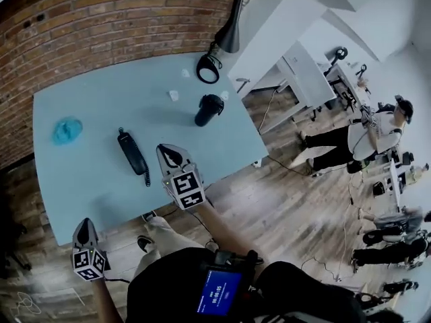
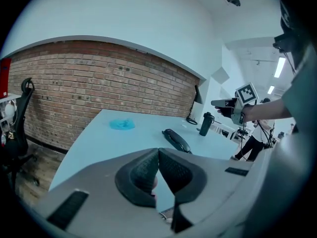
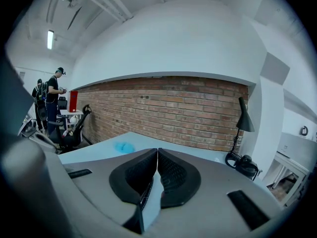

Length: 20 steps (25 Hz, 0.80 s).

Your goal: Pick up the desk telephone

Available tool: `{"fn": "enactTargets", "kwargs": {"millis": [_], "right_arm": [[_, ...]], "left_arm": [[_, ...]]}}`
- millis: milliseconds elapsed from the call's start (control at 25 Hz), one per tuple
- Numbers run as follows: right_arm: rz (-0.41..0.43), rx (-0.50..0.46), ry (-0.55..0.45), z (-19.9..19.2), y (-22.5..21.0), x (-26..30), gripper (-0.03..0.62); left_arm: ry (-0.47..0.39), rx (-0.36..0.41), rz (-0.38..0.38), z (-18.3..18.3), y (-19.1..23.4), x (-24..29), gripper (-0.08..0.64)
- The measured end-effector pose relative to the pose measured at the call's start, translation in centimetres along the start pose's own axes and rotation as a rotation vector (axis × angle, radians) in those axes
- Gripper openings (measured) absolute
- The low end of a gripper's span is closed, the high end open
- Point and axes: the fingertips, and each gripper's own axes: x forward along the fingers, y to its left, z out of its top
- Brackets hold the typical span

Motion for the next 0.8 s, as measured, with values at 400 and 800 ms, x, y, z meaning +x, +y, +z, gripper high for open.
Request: {"fn": "enactTargets", "kwargs": {"millis": [400, 800], "right_arm": [[0.028, 0.091, -0.023, -1.2, -2.8, 7.6, 0.025], [0.045, 0.094, 0.016, -2.0, -5.4, 11.8, 0.028]], "left_arm": [[0.063, 0.101, -0.027, 4.2, -0.7, 7.7, 0.015], [0.031, 0.148, -0.066, 9.2, -2.1, 14.1, 0.017]]}}
